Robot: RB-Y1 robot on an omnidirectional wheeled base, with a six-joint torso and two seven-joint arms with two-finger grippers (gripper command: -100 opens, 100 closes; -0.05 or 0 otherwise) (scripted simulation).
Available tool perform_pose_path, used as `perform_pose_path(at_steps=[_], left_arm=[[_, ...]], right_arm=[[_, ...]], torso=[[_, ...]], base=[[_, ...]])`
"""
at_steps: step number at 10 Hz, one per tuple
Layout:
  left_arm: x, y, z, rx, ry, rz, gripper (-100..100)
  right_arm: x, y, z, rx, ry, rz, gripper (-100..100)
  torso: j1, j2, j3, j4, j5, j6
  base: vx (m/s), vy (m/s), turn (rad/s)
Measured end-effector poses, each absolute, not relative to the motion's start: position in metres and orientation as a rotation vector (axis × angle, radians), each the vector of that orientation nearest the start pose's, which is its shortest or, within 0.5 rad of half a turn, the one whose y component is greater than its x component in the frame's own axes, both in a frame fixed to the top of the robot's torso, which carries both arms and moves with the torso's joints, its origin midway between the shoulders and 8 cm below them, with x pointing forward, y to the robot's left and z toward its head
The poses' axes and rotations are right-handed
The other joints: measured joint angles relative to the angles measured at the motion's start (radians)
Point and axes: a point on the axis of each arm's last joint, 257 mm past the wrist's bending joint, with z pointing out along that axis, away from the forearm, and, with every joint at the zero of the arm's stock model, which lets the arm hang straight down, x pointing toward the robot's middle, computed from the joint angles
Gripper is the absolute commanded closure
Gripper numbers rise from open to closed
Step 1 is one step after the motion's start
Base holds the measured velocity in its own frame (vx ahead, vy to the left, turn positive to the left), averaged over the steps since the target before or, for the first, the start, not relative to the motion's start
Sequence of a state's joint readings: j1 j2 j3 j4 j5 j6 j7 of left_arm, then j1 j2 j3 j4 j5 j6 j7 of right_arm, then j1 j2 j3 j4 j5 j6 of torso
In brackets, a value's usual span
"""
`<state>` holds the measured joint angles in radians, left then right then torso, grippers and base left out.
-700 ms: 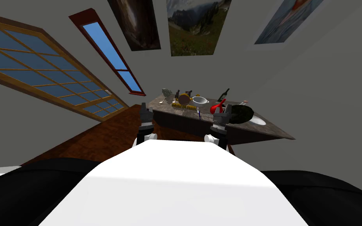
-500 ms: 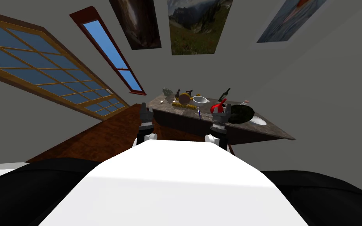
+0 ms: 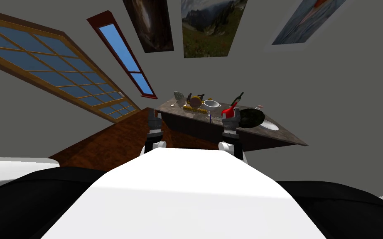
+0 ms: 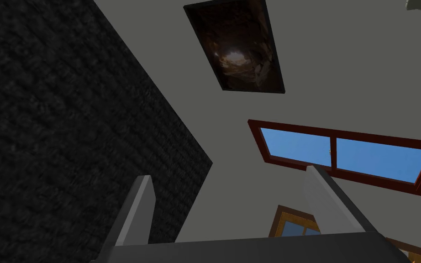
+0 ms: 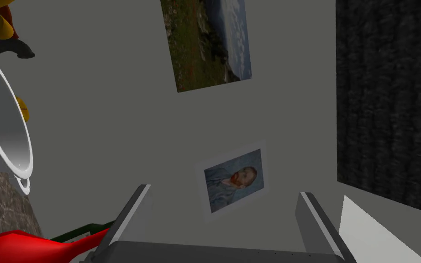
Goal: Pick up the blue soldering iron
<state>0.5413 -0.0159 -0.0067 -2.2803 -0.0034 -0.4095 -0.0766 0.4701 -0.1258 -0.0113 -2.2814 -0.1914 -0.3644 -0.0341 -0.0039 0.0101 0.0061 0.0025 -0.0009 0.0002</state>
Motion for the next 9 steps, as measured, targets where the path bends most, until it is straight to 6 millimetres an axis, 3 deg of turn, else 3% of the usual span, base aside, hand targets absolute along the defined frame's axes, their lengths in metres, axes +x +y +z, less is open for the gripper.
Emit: perform_pose_path(at_steps=[9], left_arm=[[0.355,0.286,-0.007,-0.739,0.709,-1.191,0]], right_arm=[[0.410,-0.280,-0.032,1.083,0.776,1.653,-100]], torso=[[0.001,-0.006,-0.003,-0.001,0.000,0.000]], base=[[-0.098,-0.032,0.064]])
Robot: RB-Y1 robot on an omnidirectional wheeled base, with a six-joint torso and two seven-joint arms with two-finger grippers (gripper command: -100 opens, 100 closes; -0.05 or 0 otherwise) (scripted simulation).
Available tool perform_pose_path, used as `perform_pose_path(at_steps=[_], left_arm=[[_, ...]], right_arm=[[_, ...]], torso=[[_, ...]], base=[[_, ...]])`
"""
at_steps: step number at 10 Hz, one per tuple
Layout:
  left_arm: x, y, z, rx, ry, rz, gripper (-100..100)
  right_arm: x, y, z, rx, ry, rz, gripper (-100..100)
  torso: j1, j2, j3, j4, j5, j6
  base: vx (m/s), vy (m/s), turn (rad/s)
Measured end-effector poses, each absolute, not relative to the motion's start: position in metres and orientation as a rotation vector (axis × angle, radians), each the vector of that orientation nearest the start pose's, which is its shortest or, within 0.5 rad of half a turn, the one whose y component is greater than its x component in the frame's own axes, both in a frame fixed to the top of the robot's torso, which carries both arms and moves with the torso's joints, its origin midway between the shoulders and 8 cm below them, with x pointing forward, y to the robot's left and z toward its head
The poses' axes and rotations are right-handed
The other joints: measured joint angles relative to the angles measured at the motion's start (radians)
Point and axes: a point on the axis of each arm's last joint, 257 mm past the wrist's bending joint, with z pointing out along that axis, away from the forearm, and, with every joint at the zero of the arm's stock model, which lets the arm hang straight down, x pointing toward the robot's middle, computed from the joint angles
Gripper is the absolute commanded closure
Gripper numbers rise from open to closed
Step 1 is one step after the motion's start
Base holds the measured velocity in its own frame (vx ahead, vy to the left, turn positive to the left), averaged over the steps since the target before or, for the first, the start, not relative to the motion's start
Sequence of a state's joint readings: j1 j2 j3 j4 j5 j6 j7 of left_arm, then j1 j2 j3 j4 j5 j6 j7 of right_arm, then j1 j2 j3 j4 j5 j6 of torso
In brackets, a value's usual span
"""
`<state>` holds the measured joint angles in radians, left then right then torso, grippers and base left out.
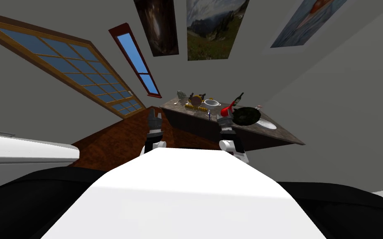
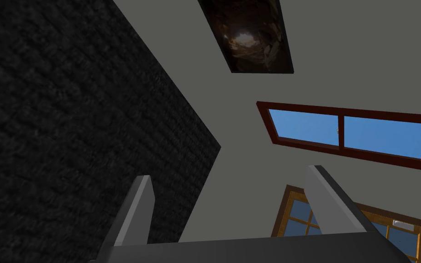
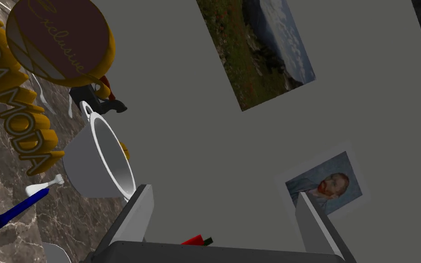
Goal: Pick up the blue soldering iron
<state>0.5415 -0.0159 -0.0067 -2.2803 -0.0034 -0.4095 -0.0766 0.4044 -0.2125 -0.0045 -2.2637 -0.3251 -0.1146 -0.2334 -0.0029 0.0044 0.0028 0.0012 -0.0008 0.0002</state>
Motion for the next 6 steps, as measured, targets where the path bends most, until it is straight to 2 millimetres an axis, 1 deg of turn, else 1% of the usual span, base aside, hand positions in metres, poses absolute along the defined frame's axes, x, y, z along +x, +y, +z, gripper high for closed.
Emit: perform_pose_path(at_steps=[1,2,4,6], left_arm=[[0.355,0.286,-0.007,-0.739,0.709,-1.191,0],[0.355,0.286,-0.007,-0.739,0.709,-1.191,0],[0.355,0.286,-0.007,-0.739,0.709,-1.191,0],[0.355,0.286,-0.007,-0.739,0.709,-1.191,0]], right_arm=[[0.415,-0.278,-0.037,1.124,0.783,1.679,-100],[0.419,-0.276,-0.044,1.163,0.792,1.694,-100],[0.424,-0.275,-0.052,1.223,0.805,1.717,-100],[0.433,-0.273,-0.065,1.307,0.818,1.749,-100]], torso=[[0.000,0.001,0.000,0.000,0.000,0.000],[0.001,0.000,0.000,0.000,0.000,0.000],[0.001,-0.002,-0.001,-0.001,0.000,0.000],[0.000,-0.001,-0.001,0.000,0.000,0.000]], base=[[-0.075,-0.022,0.035],[-0.027,-0.011,-0.013],[-0.052,-0.018,0.057],[-0.062,-0.026,0.049]])
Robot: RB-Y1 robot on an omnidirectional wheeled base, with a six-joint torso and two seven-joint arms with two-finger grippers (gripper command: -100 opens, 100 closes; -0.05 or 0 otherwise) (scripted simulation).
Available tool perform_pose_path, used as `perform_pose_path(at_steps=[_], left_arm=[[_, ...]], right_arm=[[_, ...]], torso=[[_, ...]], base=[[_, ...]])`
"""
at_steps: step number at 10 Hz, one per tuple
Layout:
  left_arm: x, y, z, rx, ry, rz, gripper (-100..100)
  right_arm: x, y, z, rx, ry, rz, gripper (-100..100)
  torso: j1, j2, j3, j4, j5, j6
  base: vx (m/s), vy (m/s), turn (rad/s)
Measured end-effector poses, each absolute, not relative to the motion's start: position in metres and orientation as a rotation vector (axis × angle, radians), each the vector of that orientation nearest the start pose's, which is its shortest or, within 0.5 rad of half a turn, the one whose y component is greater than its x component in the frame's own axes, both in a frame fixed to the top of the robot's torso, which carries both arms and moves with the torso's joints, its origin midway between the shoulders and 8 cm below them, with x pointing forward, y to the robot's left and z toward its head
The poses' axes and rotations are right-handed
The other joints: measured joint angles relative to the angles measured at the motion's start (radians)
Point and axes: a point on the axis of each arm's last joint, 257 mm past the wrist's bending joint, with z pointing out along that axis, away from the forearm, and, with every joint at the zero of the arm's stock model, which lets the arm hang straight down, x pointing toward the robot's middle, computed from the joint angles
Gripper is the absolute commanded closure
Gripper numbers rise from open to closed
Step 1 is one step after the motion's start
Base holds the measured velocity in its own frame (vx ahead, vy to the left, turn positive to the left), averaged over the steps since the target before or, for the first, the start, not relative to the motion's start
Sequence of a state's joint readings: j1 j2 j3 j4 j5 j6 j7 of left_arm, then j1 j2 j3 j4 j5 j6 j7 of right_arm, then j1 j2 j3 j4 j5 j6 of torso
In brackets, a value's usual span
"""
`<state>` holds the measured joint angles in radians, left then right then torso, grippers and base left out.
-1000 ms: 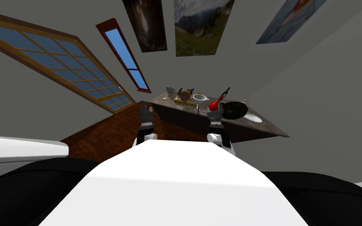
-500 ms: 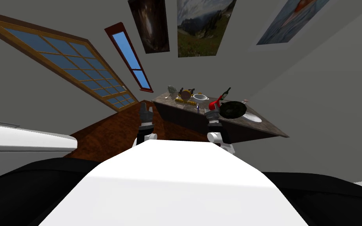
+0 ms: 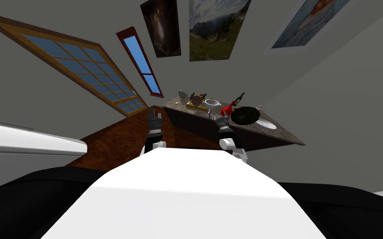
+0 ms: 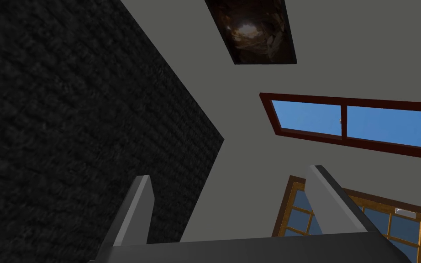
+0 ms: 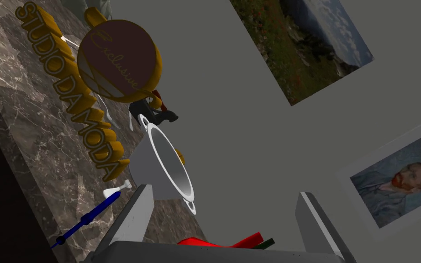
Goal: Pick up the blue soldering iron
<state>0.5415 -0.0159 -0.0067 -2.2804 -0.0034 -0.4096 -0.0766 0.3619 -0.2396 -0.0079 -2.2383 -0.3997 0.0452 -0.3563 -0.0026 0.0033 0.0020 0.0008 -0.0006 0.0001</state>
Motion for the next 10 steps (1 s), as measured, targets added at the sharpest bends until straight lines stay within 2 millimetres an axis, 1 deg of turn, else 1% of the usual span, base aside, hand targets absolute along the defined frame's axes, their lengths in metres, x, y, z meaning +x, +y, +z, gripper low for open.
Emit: perform_pose_path(at_steps=[6,10], left_arm=[[0.354,0.286,-0.007,-0.739,0.709,-1.191,0],[0.354,0.286,-0.007,-0.739,0.709,-1.191,0]], right_arm=[[0.452,-0.270,-0.102,1.563,0.841,1.811,-100],[0.458,-0.267,-0.128,1.725,0.856,1.814,-100]], torso=[[0.001,-0.002,-0.001,0.000,0.000,0.000],[0.001,-0.004,-0.002,-0.001,0.000,0.000]], base=[[-0.034,-0.013,0.028],[-0.013,-0.008,0.030]])
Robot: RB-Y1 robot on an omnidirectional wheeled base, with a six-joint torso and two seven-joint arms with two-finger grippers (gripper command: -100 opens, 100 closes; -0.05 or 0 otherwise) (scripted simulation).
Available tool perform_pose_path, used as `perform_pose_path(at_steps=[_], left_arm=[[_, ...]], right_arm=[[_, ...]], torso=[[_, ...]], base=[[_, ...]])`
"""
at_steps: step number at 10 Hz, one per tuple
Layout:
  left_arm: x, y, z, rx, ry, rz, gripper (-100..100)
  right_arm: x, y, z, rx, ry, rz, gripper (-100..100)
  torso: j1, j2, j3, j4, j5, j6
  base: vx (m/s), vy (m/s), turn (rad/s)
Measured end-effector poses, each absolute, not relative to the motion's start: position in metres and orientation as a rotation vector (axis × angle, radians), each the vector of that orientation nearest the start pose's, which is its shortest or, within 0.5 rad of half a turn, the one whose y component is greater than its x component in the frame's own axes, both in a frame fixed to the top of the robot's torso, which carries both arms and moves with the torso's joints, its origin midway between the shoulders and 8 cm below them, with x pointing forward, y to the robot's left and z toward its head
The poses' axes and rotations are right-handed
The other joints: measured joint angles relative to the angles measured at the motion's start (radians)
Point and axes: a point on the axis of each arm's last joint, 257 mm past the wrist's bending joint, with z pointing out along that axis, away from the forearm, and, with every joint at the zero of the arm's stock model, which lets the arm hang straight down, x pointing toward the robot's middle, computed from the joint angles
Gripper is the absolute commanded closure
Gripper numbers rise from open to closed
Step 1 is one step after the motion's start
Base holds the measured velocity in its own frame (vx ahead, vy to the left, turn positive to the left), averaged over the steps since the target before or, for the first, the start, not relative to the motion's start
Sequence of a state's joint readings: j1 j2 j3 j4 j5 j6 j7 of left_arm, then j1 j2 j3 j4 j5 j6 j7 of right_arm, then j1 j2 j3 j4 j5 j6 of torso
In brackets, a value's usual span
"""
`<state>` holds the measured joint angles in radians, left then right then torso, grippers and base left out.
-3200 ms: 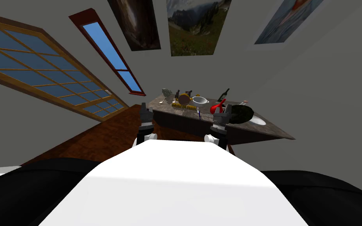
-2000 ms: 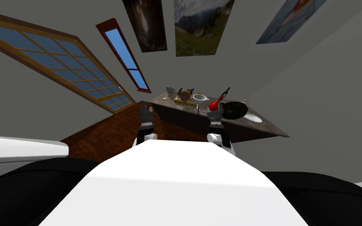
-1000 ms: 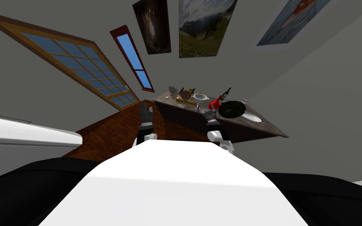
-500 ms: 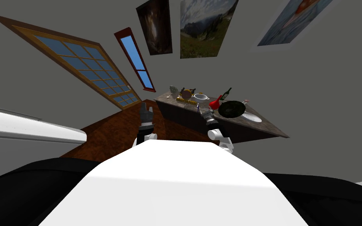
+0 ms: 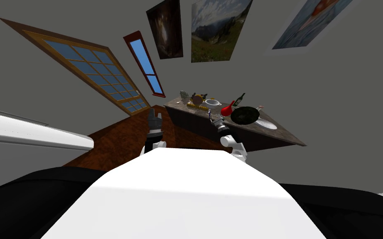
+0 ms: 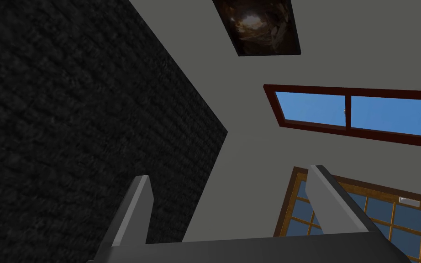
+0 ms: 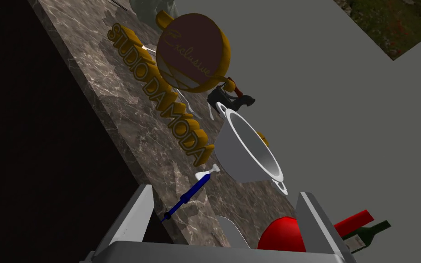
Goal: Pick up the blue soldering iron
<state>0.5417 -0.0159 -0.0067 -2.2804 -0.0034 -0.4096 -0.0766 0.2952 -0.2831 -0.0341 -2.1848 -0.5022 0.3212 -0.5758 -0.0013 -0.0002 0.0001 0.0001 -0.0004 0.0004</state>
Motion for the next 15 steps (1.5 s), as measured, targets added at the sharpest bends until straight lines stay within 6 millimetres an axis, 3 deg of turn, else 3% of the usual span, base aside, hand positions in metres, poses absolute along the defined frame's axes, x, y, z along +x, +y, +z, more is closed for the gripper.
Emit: perform_pose_path(at_steps=[10,15], left_arm=[[0.354,0.286,-0.007,-0.739,0.709,-1.191,0],[0.354,0.286,-0.007,-0.739,0.709,-1.191,0]], right_arm=[[0.465,-0.267,-0.188,-2.503,-0.970,-2.056,-100],[0.459,-0.270,-0.218,-2.567,-0.873,-1.843,-100]], torso=[[0.001,-0.002,-0.001,0.000,0.000,0.000],[0.001,-0.002,-0.001,-0.001,0.000,0.000]], base=[[0.007,0.000,0.021],[0.028,0.004,0.014]])
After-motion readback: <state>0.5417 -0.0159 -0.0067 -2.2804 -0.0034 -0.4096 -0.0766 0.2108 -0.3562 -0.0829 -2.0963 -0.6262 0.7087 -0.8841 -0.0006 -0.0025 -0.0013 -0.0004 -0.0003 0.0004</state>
